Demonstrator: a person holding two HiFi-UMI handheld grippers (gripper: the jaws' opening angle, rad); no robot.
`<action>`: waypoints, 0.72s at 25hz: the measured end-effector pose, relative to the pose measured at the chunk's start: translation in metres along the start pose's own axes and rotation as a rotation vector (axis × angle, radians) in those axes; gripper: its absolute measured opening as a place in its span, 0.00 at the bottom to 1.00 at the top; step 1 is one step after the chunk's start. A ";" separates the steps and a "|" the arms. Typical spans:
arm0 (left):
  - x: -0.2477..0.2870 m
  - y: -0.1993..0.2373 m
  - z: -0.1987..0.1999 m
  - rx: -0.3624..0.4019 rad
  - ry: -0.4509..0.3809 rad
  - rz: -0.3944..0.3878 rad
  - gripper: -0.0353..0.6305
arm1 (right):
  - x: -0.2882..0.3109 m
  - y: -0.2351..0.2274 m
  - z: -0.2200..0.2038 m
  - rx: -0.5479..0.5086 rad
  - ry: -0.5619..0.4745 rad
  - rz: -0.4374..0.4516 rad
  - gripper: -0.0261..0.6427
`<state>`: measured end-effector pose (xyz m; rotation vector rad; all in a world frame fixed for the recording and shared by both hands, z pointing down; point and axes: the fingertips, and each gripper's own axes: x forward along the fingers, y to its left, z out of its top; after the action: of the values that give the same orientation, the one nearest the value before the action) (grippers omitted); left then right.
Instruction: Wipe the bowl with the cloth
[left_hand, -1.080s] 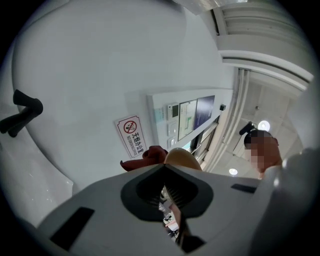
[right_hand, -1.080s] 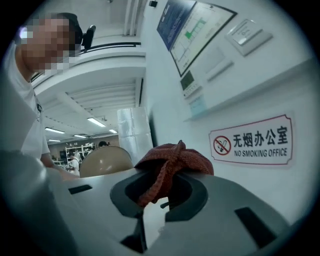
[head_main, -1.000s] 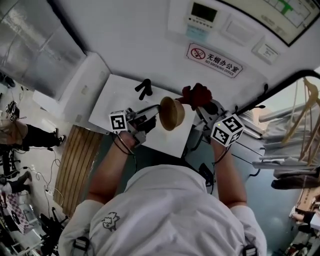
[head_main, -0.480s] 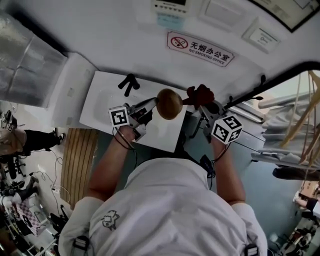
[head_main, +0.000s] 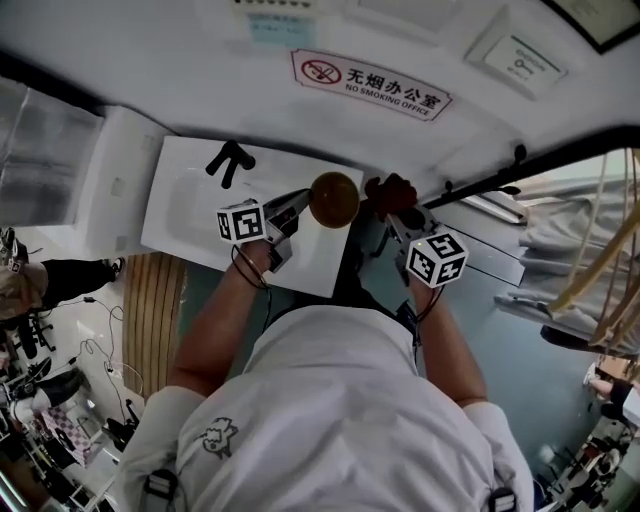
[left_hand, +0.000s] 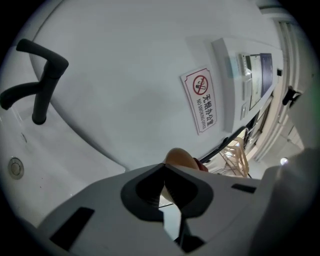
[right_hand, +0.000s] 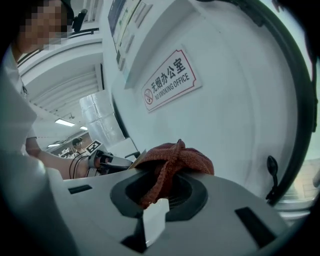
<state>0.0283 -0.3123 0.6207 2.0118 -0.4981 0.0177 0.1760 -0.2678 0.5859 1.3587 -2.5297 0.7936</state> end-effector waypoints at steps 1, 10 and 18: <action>0.005 0.006 -0.004 -0.002 0.009 0.018 0.08 | 0.001 -0.006 -0.006 0.008 0.010 -0.005 0.11; 0.034 0.065 -0.028 0.009 0.062 0.232 0.08 | 0.010 -0.037 -0.060 0.044 0.136 -0.001 0.11; 0.053 0.110 -0.050 -0.015 0.070 0.350 0.08 | 0.015 -0.045 -0.086 0.070 0.195 0.037 0.11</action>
<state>0.0480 -0.3306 0.7500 1.8796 -0.7960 0.2968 0.1950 -0.2538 0.6814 1.1931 -2.4035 0.9790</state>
